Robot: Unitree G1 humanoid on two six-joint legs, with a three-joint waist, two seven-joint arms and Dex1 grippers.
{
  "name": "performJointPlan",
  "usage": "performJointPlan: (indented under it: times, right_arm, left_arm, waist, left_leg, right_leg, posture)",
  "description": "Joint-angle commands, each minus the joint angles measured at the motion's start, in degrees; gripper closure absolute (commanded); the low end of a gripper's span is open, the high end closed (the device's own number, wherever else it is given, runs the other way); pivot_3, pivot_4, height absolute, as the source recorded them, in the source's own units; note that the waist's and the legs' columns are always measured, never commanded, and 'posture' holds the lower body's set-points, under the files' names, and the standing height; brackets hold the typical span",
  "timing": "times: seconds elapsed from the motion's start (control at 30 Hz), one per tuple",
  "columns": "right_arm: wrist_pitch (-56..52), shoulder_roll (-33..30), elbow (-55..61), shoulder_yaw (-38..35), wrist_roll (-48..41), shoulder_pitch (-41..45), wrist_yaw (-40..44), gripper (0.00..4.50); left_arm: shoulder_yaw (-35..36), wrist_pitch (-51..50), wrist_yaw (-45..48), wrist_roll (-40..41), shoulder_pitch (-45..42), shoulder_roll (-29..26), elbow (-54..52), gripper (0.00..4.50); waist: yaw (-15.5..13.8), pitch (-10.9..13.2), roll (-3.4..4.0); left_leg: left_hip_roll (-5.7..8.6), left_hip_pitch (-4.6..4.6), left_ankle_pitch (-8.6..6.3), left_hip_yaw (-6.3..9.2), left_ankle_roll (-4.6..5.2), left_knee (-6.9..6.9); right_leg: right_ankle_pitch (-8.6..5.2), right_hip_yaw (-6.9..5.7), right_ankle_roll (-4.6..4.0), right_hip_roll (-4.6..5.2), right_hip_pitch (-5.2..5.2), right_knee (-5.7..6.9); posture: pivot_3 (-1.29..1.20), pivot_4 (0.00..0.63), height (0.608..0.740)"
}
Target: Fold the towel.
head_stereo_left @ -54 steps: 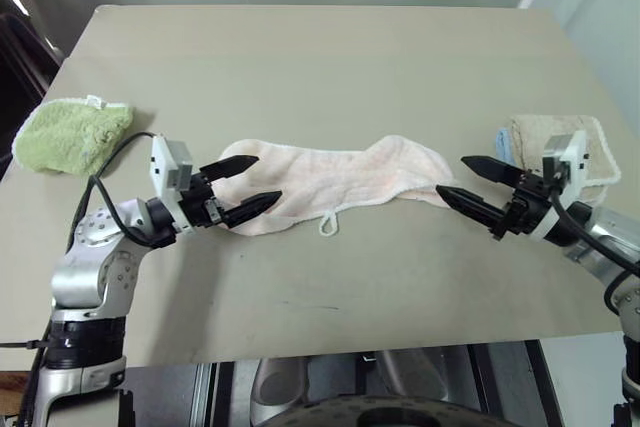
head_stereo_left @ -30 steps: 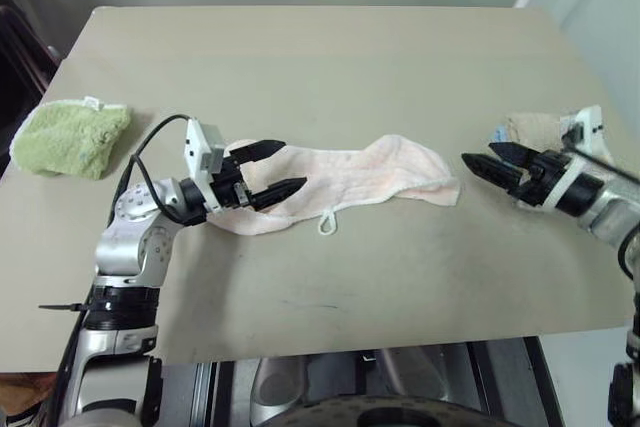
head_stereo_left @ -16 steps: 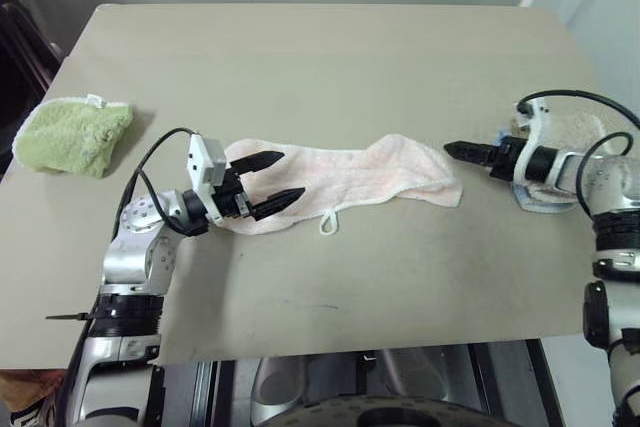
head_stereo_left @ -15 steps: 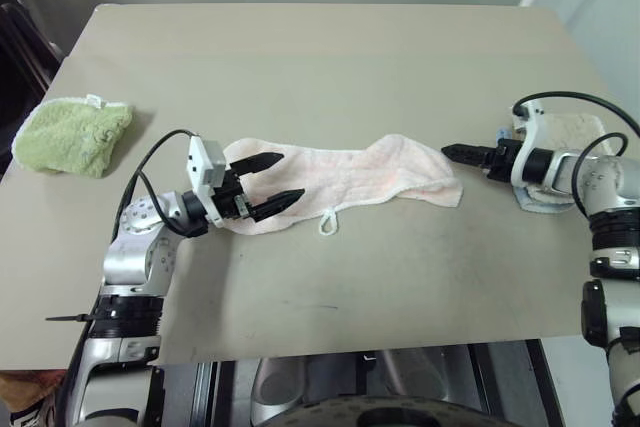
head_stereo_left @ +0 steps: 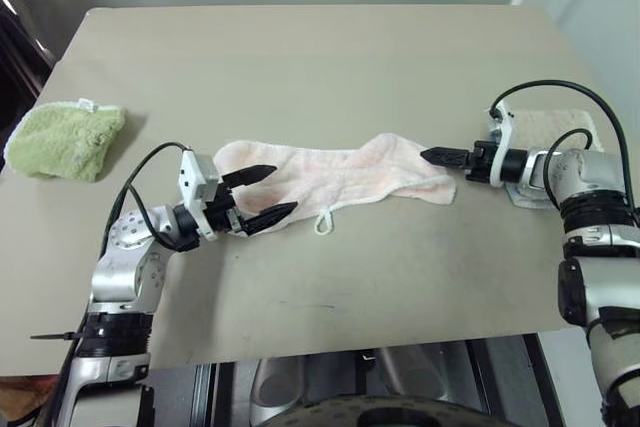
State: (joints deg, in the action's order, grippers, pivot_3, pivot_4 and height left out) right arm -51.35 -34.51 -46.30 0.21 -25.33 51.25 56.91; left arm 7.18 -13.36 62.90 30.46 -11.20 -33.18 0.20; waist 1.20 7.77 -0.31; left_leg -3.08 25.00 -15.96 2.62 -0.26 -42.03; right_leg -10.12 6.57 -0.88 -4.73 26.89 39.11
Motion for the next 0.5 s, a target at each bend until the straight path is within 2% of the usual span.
performJointPlan:
  times: [0.03,0.1,0.43,0.5]
  right_arm:
    - [0.18,1.31,-4.35,1.06,2.63,1.45,1.83,0.39]
    - [0.57,1.6,-5.52,0.87,3.31,2.4,3.13,0.92]
    - [3.49,2.22,-8.1,0.29,7.4,4.2,4.65,4.45]
    - [3.62,1.55,-7.29,-0.73,7.23,4.37,4.98,4.48]
  left_arm:
    - [1.35,0.02,-0.41,0.84,0.05,-0.52,-2.19,0.0]
    - [1.3,-0.08,-0.84,0.87,0.24,-0.47,-2.67,0.0]
    - [0.75,-2.09,-2.7,1.21,0.56,-0.51,-5.93,0.0]
    - [0.9,-2.11,-2.68,1.13,-0.05,-0.51,-5.43,0.0]
  waist:
    - [0.13,0.0,-0.01]
    - [0.13,0.0,-0.01]
    - [0.17,0.01,0.01]
    - [0.16,0.02,0.03]
  left_leg:
    - [0.0,-0.03,0.01,0.01,0.01,0.0]
    - [0.0,-0.03,0.05,0.03,0.08,0.0]
    - [-0.01,-0.01,0.05,0.03,0.09,0.1]
    - [-0.01,-0.01,0.06,0.03,0.08,0.06]
  right_leg:
    - [0.02,0.0,-0.03,-0.01,-0.02,0.0]
    - [0.06,-0.01,-0.07,0.0,-0.03,0.0]
    - [0.03,-0.04,-0.17,-0.01,0.03,0.03]
    - [0.06,-0.04,-0.15,0.01,0.0,0.02]
  posture:
    - [0.0,0.15,0.703]
    - [0.0,0.15,0.703]
    - [0.0,0.15,0.703]
    - [0.0,0.15,0.703]
